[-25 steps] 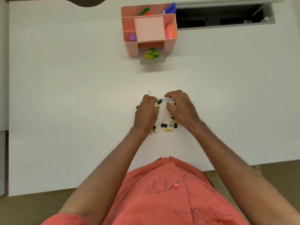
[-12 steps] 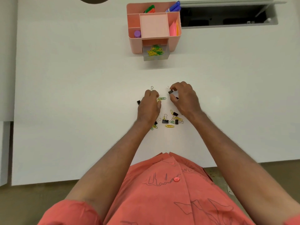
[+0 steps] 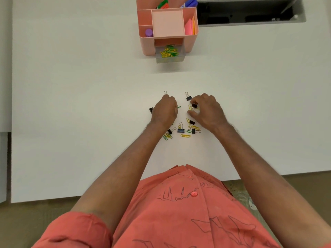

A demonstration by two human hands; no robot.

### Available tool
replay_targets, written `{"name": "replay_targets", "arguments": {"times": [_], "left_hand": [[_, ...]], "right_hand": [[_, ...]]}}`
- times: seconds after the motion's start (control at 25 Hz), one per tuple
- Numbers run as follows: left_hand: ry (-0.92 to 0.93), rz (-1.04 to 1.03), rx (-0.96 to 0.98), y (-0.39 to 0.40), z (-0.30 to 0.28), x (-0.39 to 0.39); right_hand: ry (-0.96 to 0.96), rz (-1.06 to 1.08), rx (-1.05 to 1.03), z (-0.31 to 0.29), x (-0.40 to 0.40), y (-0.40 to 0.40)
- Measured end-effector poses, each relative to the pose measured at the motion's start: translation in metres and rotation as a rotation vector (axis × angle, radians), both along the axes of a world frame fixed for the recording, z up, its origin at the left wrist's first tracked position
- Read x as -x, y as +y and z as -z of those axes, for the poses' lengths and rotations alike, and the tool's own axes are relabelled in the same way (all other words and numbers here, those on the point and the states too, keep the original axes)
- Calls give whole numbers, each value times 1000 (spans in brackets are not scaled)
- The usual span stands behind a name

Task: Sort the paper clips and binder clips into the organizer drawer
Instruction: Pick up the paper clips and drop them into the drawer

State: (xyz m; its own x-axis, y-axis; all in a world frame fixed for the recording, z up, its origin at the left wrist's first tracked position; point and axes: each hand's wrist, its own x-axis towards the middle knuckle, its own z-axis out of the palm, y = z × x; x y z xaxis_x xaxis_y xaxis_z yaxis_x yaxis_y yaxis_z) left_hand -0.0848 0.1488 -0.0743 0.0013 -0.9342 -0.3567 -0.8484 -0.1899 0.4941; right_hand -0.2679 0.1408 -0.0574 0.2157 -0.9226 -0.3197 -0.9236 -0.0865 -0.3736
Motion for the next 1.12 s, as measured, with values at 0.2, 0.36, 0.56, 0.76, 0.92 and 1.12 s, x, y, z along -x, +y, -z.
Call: {"name": "replay_targets", "arguments": {"times": [0.2, 0.36, 0.56, 0.76, 0.92, 1.12], "left_hand": [[-15, 58, 75, 12, 4, -9], [-34, 58, 62, 17, 0, -17], [-188, 94, -4, 15, -10, -5], [-286, 171, -54, 12, -19, -2], [-307, 264, -4, 15, -21, -5], [-292, 214, -23, 14, -24, -6]], "right_hand": [[75, 34, 97, 4, -16, 5], [158, 7, 83, 0, -26, 0], [-74, -11, 146, -8, -25, 5], [-546, 439, -201, -16, -16, 21], [-553, 575, -315, -11, -14, 32], [-55, 215, -77, 3, -23, 43]]}}
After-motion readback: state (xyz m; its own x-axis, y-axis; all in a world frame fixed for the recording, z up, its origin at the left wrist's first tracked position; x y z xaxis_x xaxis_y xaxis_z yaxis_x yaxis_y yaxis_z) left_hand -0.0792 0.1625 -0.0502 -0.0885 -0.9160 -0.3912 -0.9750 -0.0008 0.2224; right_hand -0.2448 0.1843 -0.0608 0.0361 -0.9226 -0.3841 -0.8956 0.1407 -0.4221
